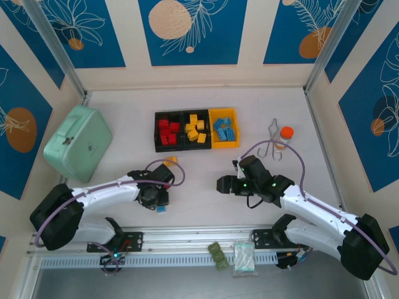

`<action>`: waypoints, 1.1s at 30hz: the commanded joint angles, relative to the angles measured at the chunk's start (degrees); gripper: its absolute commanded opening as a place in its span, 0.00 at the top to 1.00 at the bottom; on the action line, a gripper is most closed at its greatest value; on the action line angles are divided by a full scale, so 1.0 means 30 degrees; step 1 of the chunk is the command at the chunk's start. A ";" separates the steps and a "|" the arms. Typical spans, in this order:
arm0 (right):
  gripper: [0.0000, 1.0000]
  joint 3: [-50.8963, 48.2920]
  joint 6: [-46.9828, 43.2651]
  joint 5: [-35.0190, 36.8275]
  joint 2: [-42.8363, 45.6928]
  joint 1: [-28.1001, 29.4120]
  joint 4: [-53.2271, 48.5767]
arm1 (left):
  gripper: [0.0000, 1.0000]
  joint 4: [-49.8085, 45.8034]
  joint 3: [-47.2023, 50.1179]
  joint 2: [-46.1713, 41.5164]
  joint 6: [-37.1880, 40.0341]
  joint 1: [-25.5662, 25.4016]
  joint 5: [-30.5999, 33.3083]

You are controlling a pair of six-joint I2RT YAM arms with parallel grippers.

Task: Sort the legos into containers by color
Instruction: Pick up the lego from the middle-left of the table, then place the lego in the container.

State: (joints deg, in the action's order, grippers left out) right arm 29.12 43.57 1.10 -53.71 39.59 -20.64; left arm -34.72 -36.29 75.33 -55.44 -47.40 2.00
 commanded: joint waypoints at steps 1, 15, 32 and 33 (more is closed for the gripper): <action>0.29 -0.0113 0.0212 -0.0353 0.0441 -0.0106 -0.0402 | 0.78 0.1981 -0.1679 0.0469 0.1058 -0.0197 0.0293; 0.29 -0.0089 -0.0051 -0.1297 0.3866 -0.2663 -0.2286 | 0.79 0.1629 -0.7675 0.4145 0.2956 -0.0197 -0.0149; 0.29 -0.0535 0.0007 -0.2711 0.5209 -0.5449 -0.3224 | 0.80 -0.0999 -2.0008 1.2549 0.5707 -0.0183 -0.0874; 0.29 -0.0595 0.0042 -0.2704 0.5316 -0.5489 -0.3284 | 0.80 -0.1325 -2.1058 1.3157 0.5789 -0.0171 -0.0801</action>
State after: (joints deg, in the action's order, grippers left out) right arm 28.45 43.53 -5.23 -38.81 23.53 -29.26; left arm -34.35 -93.41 111.77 -40.82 -47.51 0.03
